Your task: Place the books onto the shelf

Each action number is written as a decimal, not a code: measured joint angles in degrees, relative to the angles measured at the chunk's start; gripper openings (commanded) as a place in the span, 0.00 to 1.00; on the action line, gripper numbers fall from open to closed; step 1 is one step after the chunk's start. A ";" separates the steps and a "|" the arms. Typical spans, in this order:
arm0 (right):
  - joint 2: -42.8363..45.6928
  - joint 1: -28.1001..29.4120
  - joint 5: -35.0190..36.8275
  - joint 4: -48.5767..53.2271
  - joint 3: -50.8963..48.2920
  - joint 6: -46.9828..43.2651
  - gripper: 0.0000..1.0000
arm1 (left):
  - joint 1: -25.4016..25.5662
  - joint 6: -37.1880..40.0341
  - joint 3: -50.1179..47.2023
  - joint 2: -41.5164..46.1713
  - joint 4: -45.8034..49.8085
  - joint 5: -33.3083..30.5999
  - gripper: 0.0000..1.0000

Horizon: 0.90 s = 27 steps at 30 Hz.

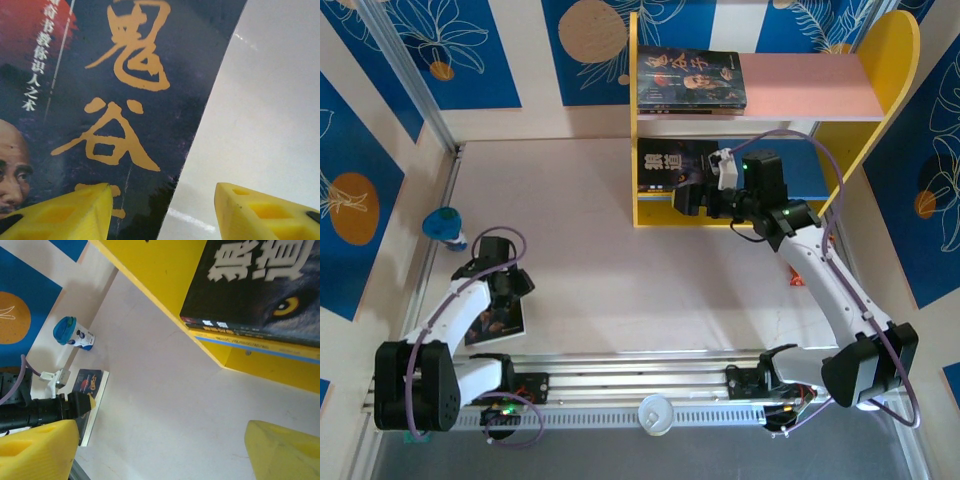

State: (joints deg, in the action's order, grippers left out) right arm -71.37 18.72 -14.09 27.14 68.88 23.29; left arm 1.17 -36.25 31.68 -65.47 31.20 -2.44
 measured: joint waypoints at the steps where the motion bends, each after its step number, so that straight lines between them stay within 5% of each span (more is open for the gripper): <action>1: -0.13 0.44 0.20 -0.33 -0.37 0.24 0.87 | 0.00 -0.15 -0.35 -0.37 -0.66 0.37 0.55; 13: -2.19 2.45 0.61 -2.84 -2.60 1.92 0.87 | 0.70 -4.46 -2.08 -1.77 -5.51 1.07 0.52; 27: -2.84 3.82 0.61 -4.24 -4.37 2.64 0.87 | 15.56 -12.81 2.62 -11.28 -18.56 2.91 0.51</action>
State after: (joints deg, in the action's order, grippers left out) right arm -74.22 22.55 -13.47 22.90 64.51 25.93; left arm 16.73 -49.06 34.30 -76.75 12.64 0.47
